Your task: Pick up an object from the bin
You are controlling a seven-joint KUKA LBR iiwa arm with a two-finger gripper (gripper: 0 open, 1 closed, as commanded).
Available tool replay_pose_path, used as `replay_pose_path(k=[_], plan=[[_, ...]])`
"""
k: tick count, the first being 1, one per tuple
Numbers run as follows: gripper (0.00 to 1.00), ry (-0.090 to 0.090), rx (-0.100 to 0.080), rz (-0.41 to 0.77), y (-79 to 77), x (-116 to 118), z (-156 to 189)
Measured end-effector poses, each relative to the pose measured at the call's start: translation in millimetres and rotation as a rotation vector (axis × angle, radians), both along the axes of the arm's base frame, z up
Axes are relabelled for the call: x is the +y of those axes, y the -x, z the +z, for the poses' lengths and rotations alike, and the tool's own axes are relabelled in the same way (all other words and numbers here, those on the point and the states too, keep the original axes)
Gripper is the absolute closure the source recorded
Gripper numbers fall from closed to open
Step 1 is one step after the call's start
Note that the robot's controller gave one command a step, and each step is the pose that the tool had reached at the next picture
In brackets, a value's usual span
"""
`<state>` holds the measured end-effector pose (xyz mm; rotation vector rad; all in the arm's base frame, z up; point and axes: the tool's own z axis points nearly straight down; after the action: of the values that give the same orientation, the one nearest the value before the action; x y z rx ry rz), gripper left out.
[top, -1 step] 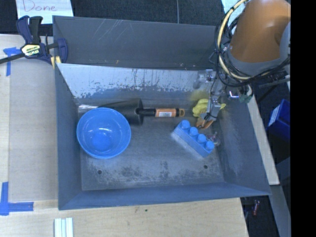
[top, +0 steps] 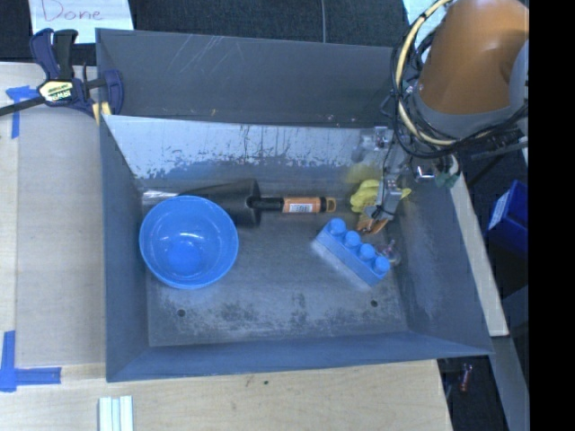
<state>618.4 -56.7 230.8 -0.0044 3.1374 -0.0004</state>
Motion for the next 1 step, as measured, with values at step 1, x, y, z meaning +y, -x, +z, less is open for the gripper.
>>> replay_pose_path(k=[1], plan=[[0.00, 0.001, -0.002, 0.024, 39.3, -30.5, -35.9]])
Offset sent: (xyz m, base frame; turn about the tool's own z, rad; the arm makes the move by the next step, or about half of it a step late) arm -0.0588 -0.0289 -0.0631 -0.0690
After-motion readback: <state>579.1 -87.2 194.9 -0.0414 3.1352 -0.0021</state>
